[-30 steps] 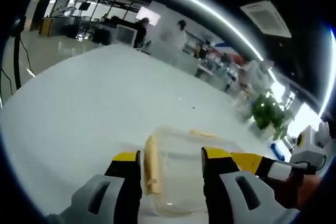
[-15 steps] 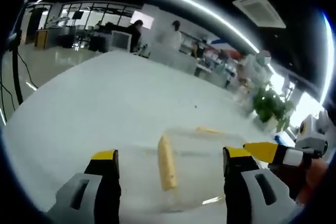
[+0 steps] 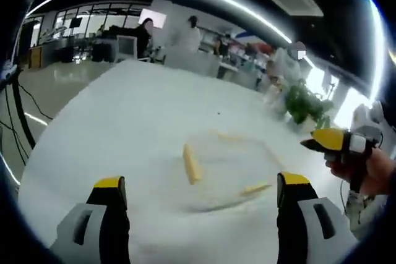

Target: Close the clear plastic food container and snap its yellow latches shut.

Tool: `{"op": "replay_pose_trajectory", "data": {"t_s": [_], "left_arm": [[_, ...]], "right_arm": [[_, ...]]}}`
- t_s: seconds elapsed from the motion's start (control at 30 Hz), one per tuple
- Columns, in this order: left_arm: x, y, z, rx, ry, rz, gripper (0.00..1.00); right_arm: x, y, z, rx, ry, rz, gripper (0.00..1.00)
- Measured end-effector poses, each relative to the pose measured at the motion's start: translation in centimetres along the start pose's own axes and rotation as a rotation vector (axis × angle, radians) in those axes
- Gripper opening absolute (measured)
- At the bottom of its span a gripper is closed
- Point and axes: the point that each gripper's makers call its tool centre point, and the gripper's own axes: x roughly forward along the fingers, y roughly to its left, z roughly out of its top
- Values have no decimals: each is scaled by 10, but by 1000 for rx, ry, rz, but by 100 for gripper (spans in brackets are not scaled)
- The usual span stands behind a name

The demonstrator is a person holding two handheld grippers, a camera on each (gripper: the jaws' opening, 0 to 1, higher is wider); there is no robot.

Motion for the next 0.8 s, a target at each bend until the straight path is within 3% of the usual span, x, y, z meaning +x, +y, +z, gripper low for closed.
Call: {"op": "replay_pose_trajectory", "data": {"t_s": [0.13, 0.27, 0.33, 0.37, 0.5, 0.67, 0.8], "left_arm": [[-39, -8, -3, 71, 2, -33, 99], [-73, -13, -1, 56, -8, -51, 99], [-88, -15, -6, 79, 27, -50, 99], [-93, -17, -13, 85, 74, -64, 98], [-116, -21, -11, 120, 38, -49, 96], [-142, -27, -14, 118, 25, -54, 94], [-157, -33, -21, 105, 35, -70, 99]], "right_arm": [[-41, 0, -2, -96, 10, 7, 100], [-82, -5, -18, -129, 43, 1, 100], [-101, -10, -26, -119, 54, -8, 100], [-108, -12, -30, -109, 62, -9, 100], [-142, -22, -49, -80, 86, -37, 100], [-179, -31, -57, -96, 85, -72, 100], [-203, -40, -70, -104, 112, -101, 100]]}}
